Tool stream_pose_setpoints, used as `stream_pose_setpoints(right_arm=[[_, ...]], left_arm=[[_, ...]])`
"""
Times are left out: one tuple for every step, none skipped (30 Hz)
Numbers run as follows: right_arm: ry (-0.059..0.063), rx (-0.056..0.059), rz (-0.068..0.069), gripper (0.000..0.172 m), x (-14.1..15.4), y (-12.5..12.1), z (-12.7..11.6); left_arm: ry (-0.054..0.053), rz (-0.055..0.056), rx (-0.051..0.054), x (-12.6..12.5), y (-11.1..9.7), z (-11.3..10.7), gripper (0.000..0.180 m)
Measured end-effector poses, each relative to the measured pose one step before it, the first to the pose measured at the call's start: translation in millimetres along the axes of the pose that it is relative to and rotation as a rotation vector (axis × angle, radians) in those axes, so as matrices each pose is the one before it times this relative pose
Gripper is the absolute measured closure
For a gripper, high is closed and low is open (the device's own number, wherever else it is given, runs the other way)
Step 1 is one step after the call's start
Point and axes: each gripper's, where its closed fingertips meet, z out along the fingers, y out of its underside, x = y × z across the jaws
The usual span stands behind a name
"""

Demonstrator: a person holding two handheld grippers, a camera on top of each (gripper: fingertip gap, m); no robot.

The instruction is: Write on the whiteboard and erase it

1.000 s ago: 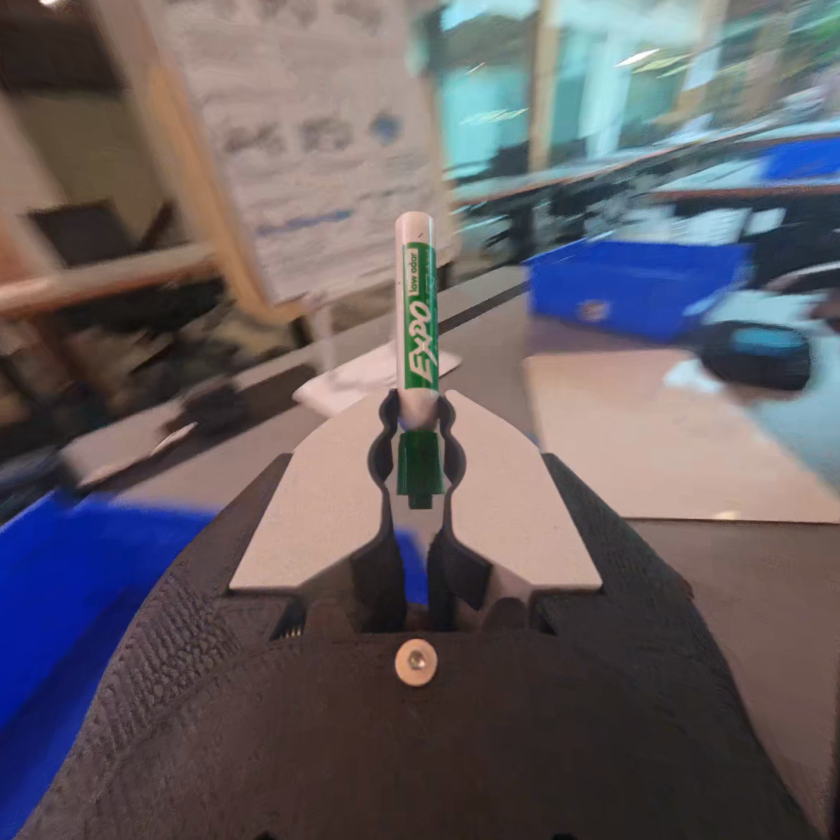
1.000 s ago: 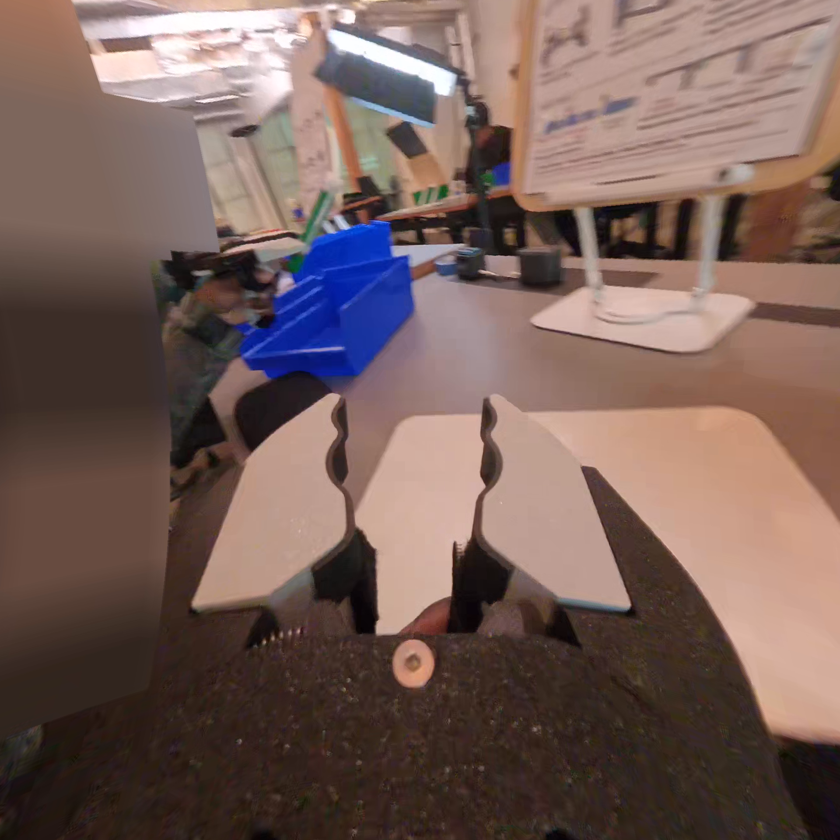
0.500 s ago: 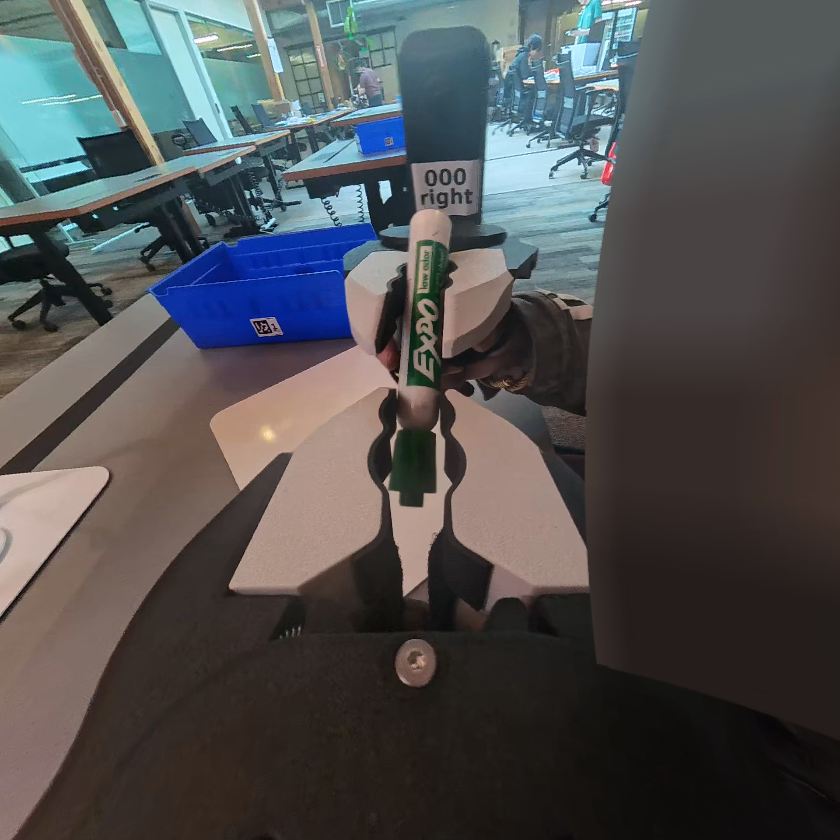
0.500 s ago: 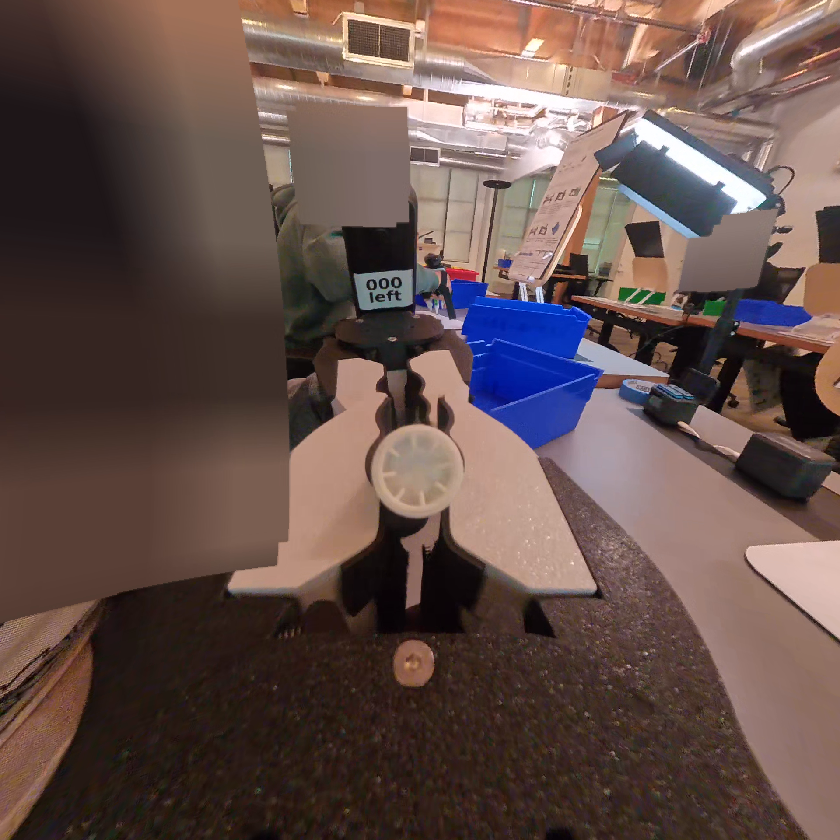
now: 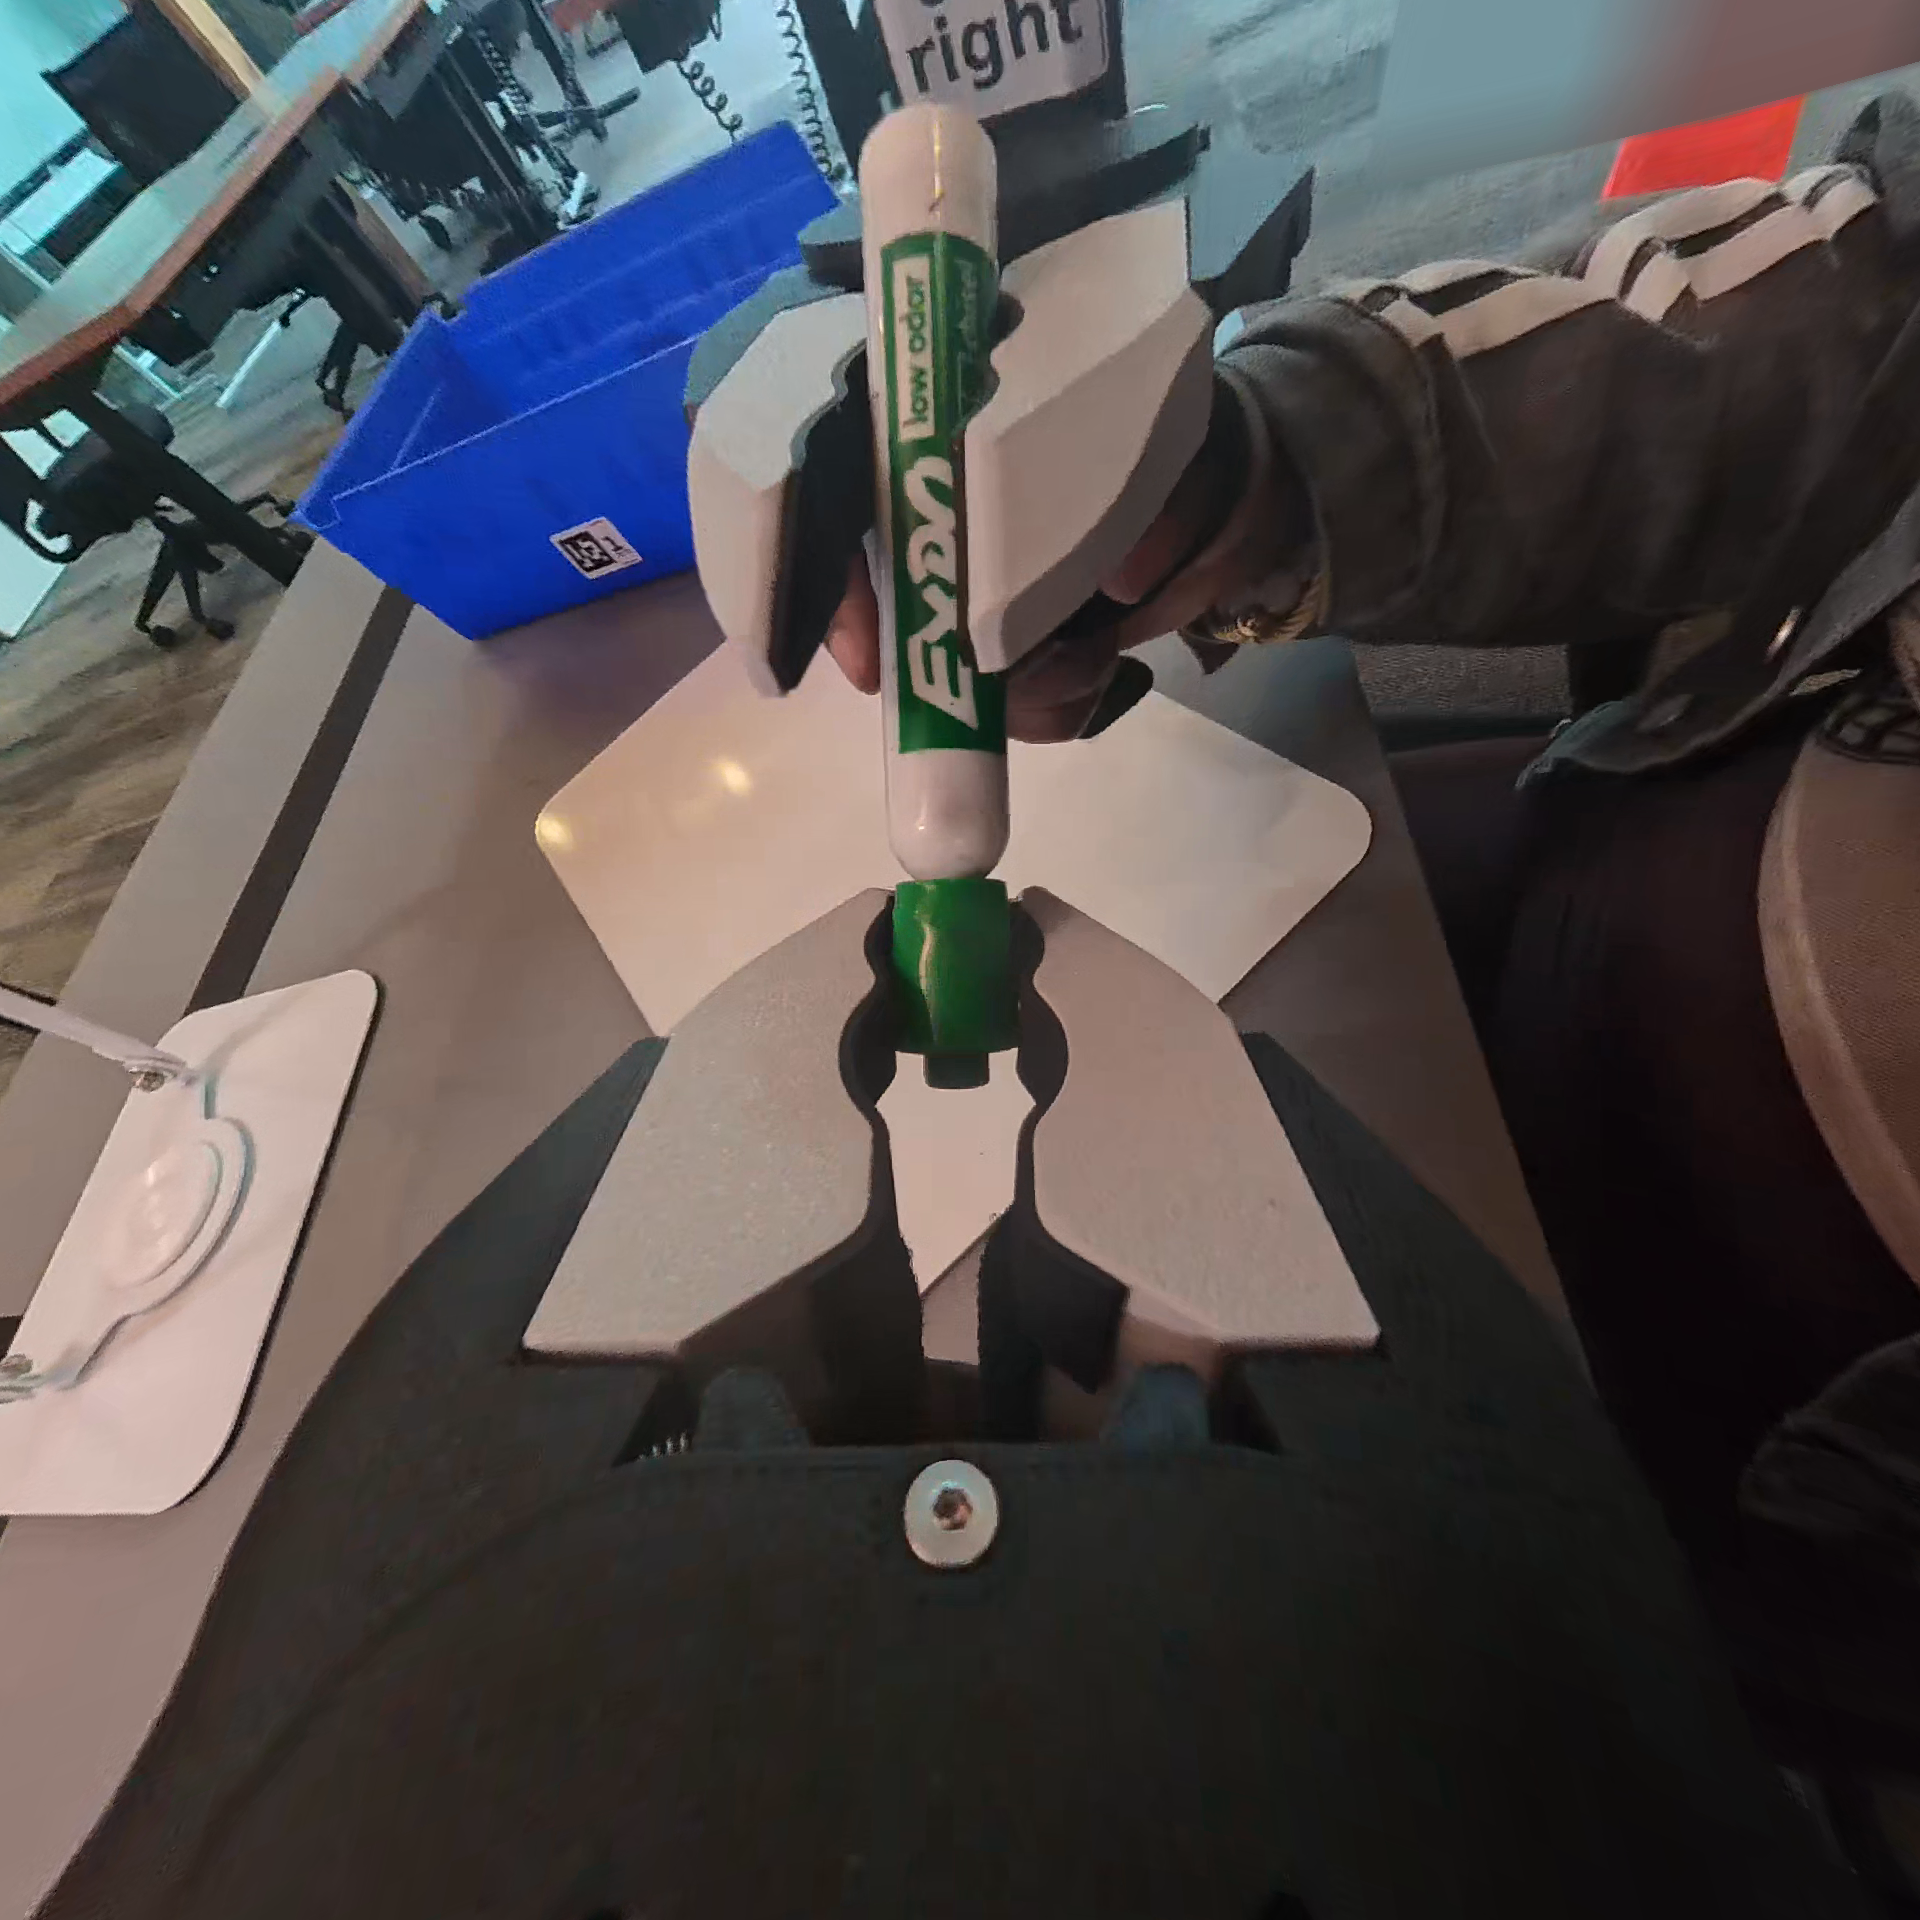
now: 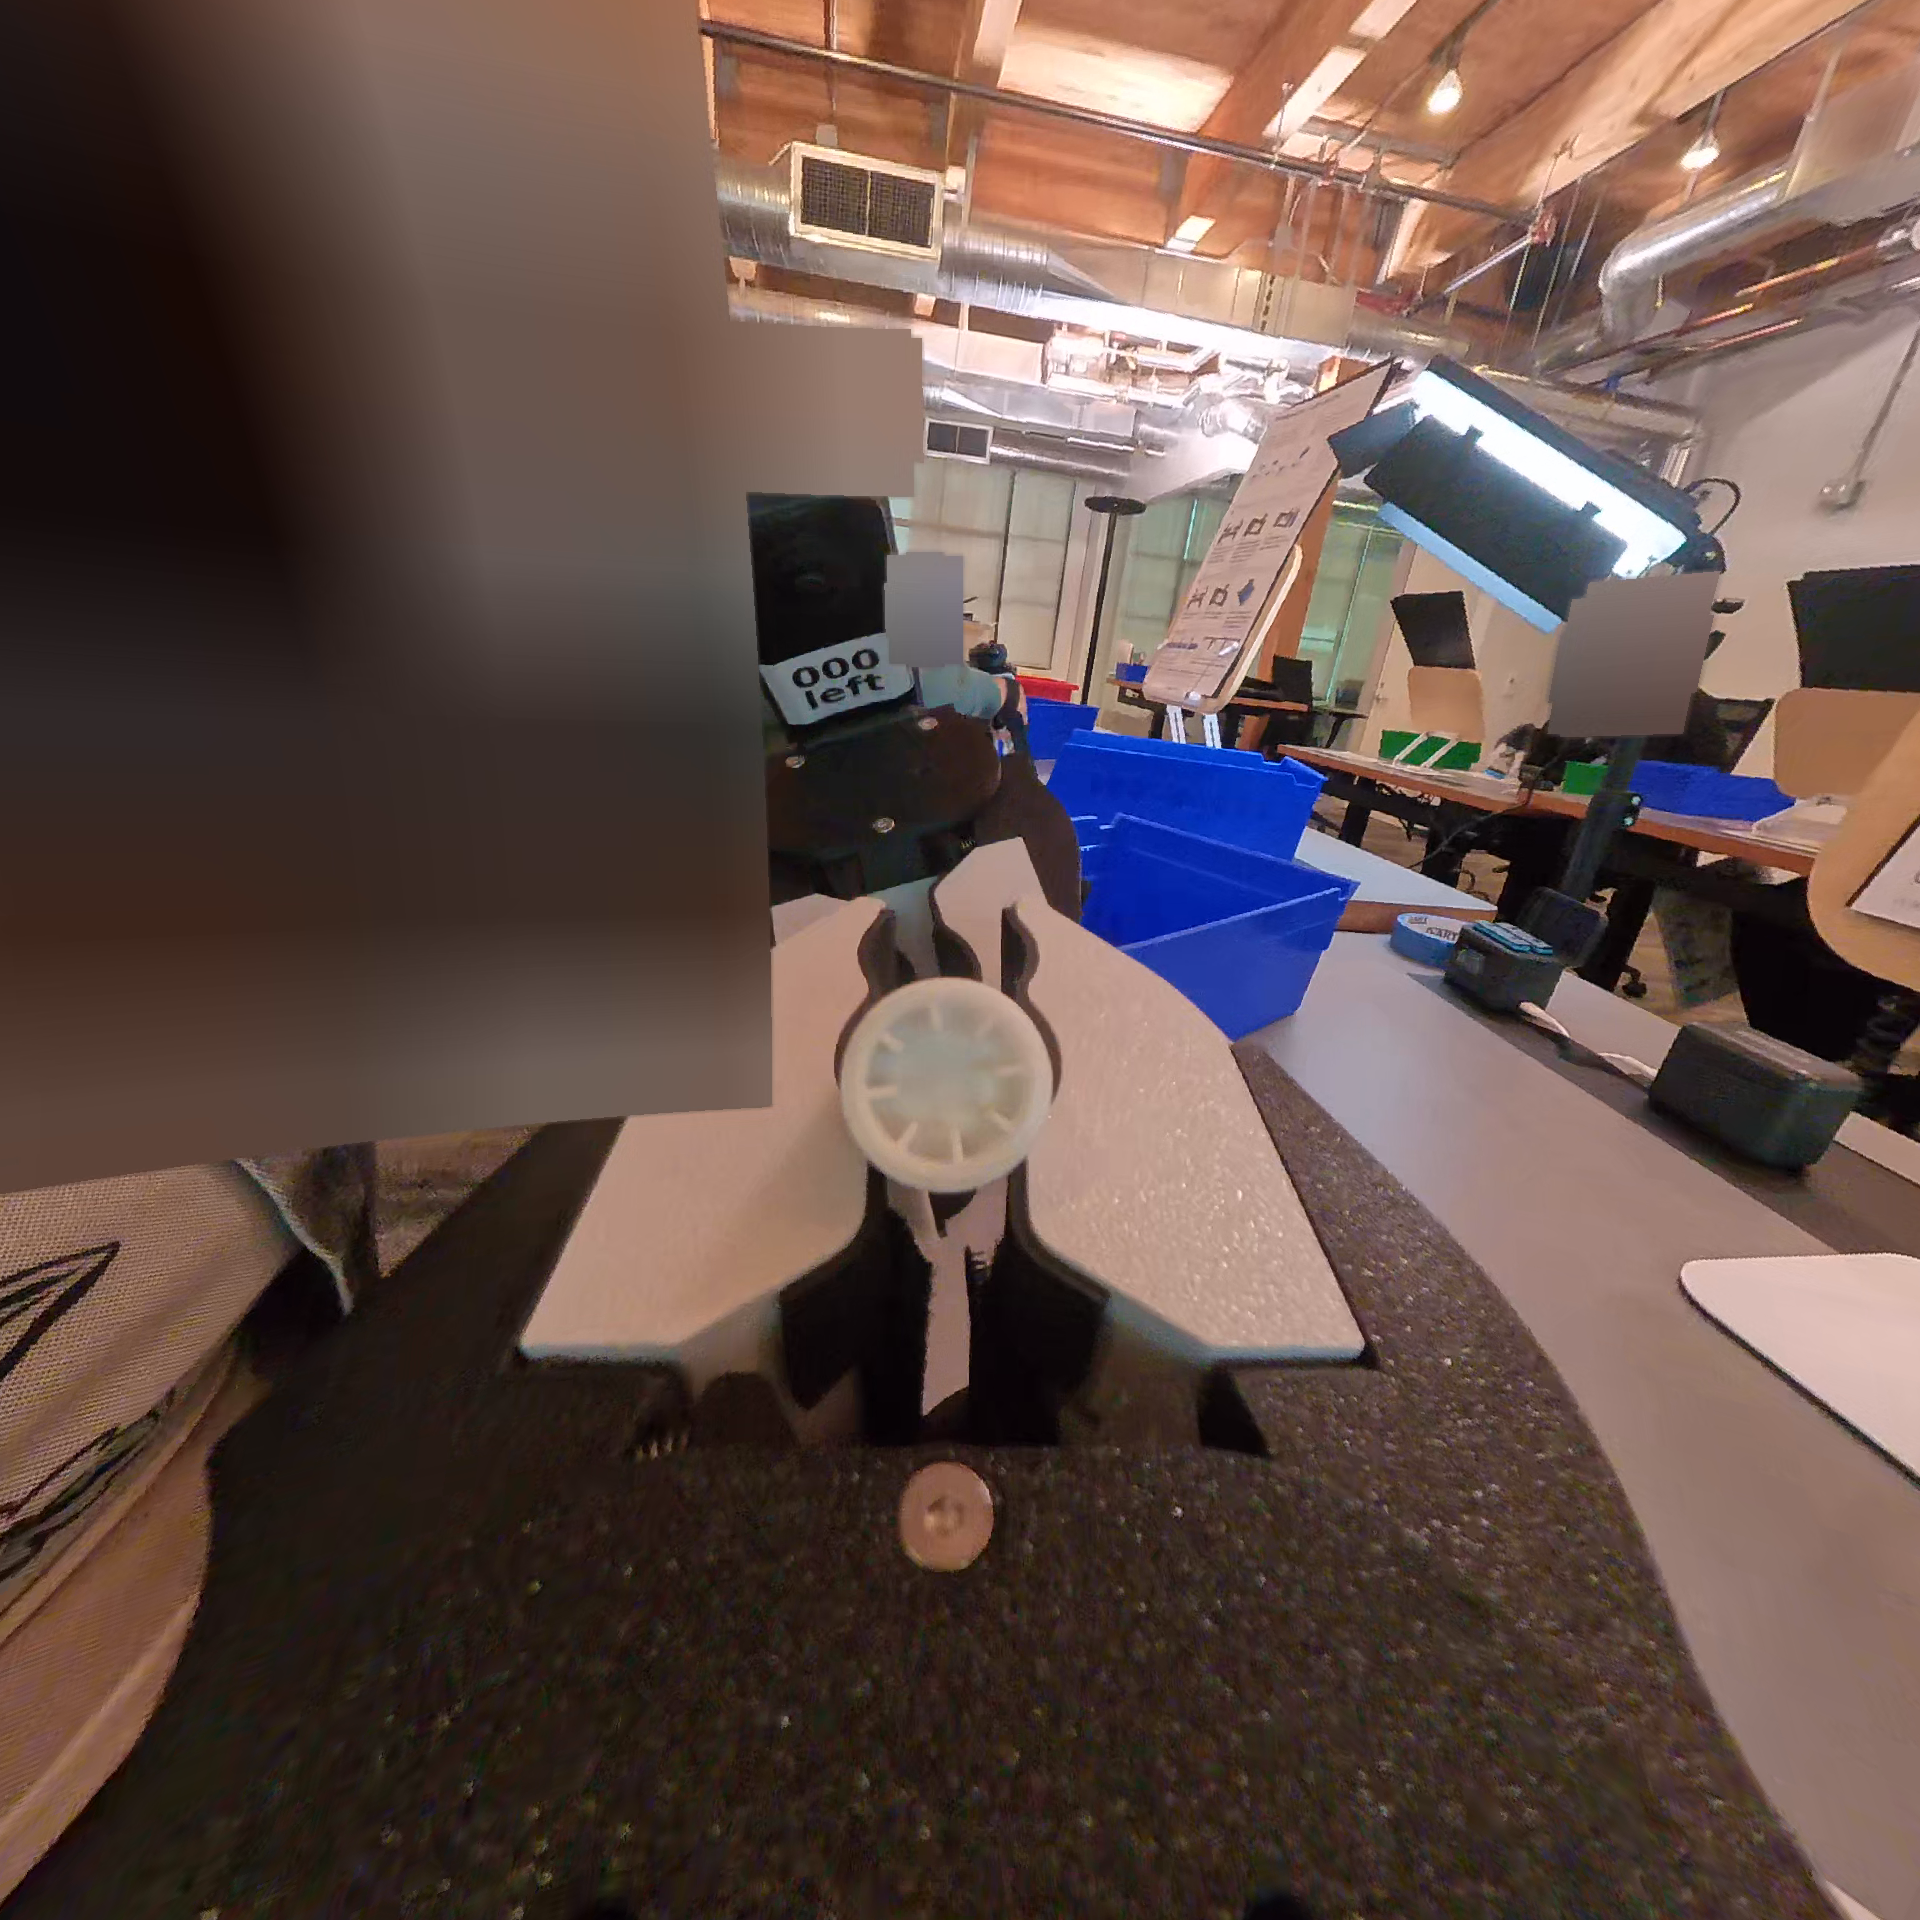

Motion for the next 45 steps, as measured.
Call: stream_pose_setpoints(right_arm=[[-0.0026,-0.0042,0.0102,0.149,-0.45,0.85,-1.13],[0.0019,-0.0032,0.0039,0.149,0.08,0.88,-0.99],[0.0024,-0.0039,-0.0059,0.149,-0.30,1.05,-1.13],[0.0072,-0.0037,-0.0180,0.149,-0.28,0.39,-1.42],[0.0166,-0.0006,-0.0154,0.150,0.67,-0.49,-1.28],[0.0186,-0.0022,-0.0021,0.150,1.30,-0.26,-1.05],[0.0179,-0.0003,0.0029,0.150,1.44,0.14,-1.14],[0.0124,0.0047,0.0039,0.150,0.93,0.21,-1.43],[0.0077,0.0056,0.0100,0.150,0.54,0.25,-1.46],[0.0087,0.0021,0.0170,0.150,1.10,0.83,-1.50],[0.0170,-0.0031,0.0180,0.150,2.34,1.42,-1.34],[0.0310,-0.0076,0.0105,0.149,3.86,1.98,-1.43],[0.0347,-0.0117,0.0013,0.149,4.03,2.41,-1.49],[0.0211,-0.0108,0.0028,0.150,2.08,2.35,-1.04],[0.0142,-0.0048,0.0114,0.149,1.15,1.59,-0.66],[0.0085,-0.0036,0.0146,0.149,0.37,1.77,-0.38],[0.0094,-0.0058,0.0114,0.152,0.52,2.25,-0.02],[0.0096,-0.0040,0.0035,0.152,0.43,2.20,-0.02],[0.0017,0.0038,-0.0005,0.152,-0.62,0.96,-0.20],[0.0002,0.0090,0.0019,0.152,-0.59,-0.23,-0.41],[0.0015,0.0000,0.0054,0.152,0.08,0.44,-0.40],[0.0013,-0.0107,0.0010,0.152,0.01,1.78,-0.27],[0.0010,-0.0128,-0.0089,0.152,-0.33,2.09,-0.31],[-0.0045,-0.0100,-0.0084,0.152,-1.39,1.26,-0.44],[-0.0110,-0.0106,-0.0080,0.152,-2.18,0.72,-0.45],[-0.0118,-0.0118,-0.0158,0.150,-2.37,0.50,-0.37],[0.0061,-0.0124,-0.0129,0.150,0.20,-0.12,0.10],[0.0279,-0.0032,-0.0026,0.150,3.57,-1.57,0.04],[0.0295,0.0047,0.0074,0.152,4.71,-2.43,-0.20],[0.0279,0.0097,0.0240,0.152,4.96,-2.63,-0.43],[0.0225,0.0189,0.0389,0.152,4.45,-3.38,-0.85],[0.0158,0.0176,0.0302,0.152,2.91,-2.80,-1.17],[0.0174,0.0033,0.0141,0.152,2.30,-0.70,-0.93],[0.0163,-0.0125,-0.0037,0.152,1.56,1.79,-0.37],[0.0072,-0.0258,-0.0302,0.152,0.09,4.05,-0.11],[-0.0066,-0.0227,-0.0450,0.152,-1.60,4.23,-0.34],[-0.0200,-0.0100,-0.0293,0.152,-3.10,2.66,-0.94],[-0.0314,-0.0012,-0.0130,0.152,-4.54,1.07,-1.29],[-0.0267,0.0120,-0.0108,0.150,-4.53,-1.08,-1.31],[-0.0093,0.0114,-0.0092,0.150,-2.43,-1.72,-0.85],[0.0208,-0.0035,-0.0004,0.150,2.49,0.12,-0.44],[0.0291,-0.0073,0.0214,0.150,5.41,1.31,-0.53],[0.0288,0.0199,0.0481,0.152,6.46,-1.45,-1.40],[0.0202,0.0399,0.0623,0.152,5.68,-4.01,-2.12],[0.0169,0.0273,0.0516,0.152,4.64,-2.18,-1.29]], left_arm=[[0.0091,-0.0003,-0.0067,1.08,0.22,0.74,0.162],[0.0018,0.0018,-0.0068,0.13,0.49,0.79,0.162],[0.0017,0.0030,-0.0029,0.41,0.18,0.88,0.161],[-0.0100,-0.0028,0.0038,-1.03,-0.85,1.22,0.161],[-0.0221,-0.0044,0.0036,-2.30,-0.81,1.67,0.161],[-0.0249,0.0046,-0.0016,-2.41,-0.19,1.58,0.161],[-0.0269,0.0186,-0.0031,-2.28,-0.12,1.14,0.161],[-0.0171,0.0252,-0.0014,-1.09,-0.48,0.81,0.161],[-0.0072,0.0155,-0.0037,-0.15,-0.34,0.71,0.161],[-0.0017,0.0005,-0.0080,0.05,0.27,0.93,0.161],[-0.0100,-0.0053,-0.0130,-1.39,1.43,1.31,0.162],[-0.0277,0.0082,-0.0207,-3.41,2.72,1.33,0.163],[-0.0269,0.0288,-0.0246,-2.38,3.20,1.32,0.163],[-0.0236,0.0363,-0.0191,-1.01,1.97,1.32,0.162],[-0.0203,0.0306,-0.0160,-0.28,1.17,1.31,0.161],[-0.0203,0.0214,-0.0140,-0.67,0.79,1.32,0.158],[-0.0206,0.0110,-0.0099,-1.46,0.44,1.15,0.154],[-0.0041,0.0037,-0.0079,0.19,0.51,1.05,0.152],[0.0167,0.0021,-0.0082,2.85,1.08,1.11,0.156],[0.0223,0.0015,-0.0048,3.80,1.11,1.26,0.164],[0.0048,-0.0026,0.0007,1.40,0.50,1.22,0.164],[0.0064,-0.0075,-0.0013,1.15,1.03,0.66,0.164],[0.0165,-0.0171,0.0011,1.80,0.73,0.29,0.165],[0.0281,-0.0227,0.0103,2.86,-0.07,0.01,0.165],[0.0460,-0.0389,0.0161,4.34,-0.65,0.01,0.165],[0.0565,-0.0582,0.0158,4.51,-0.73,0.32,0.165],[0.0174,-0.0533,0.0094,-0.70,-0.35,1.29,0.165],[-0.0345,-0.0030,0.0145,-5.35,-1.79,1.70,0.165],[-0.0641,0.0325,0.0011,-6.88,-1.90,1.51,0.165],[-0.0763,0.0495,-0.0115,-7.30,-1.66,1.30,0.165],[-0.0756,0.0659,-0.0052,-6.85,-2.46,0.77,0.166],[-0.0535,0.0583,0.0033,-5.02,-2.15,0.93,0.166],[-0.0234,0.0359,0.0043,-2.39,-0.39,1.66,0.166],[0.0113,0.0119,-0.0026,1.34,1.87,2.59,0.166],[0.0529,-0.0204,-0.0096,5.31,3.39,2.61,0.166],[0.0736,-0.0482,0.0024,6.43,1.86,1.71,0.166],[0.1043,-0.0704,0.0123,9.23,0.24,0.42,0.166],[0.1324,-0.0941,0.0143,11.60,-0.73,-1.00,0.166],[0.1240,-0.0851,0.0251,10.64,-2.28,-1.70,0.166],[0.0396,-0.0296,0.0246,1.71,-2.18,-0.83,0.165],[-0.0649,0.0558,0.0035,-7.10,-0.75,0.41,0.165],[-0.1197,0.1007,-0.0328,-10.32,0.75,0.80,0.165],[-0.1441,0.1276,-0.0205,-11.72,-2.77,-0.46,0.166],[-0.1315,0.1299,-0.0171,-10.49,-2.93,-0.09,0.166],[-0.1037,0.1339,-0.0344,-7.84,0.68,1.35,0.166]])
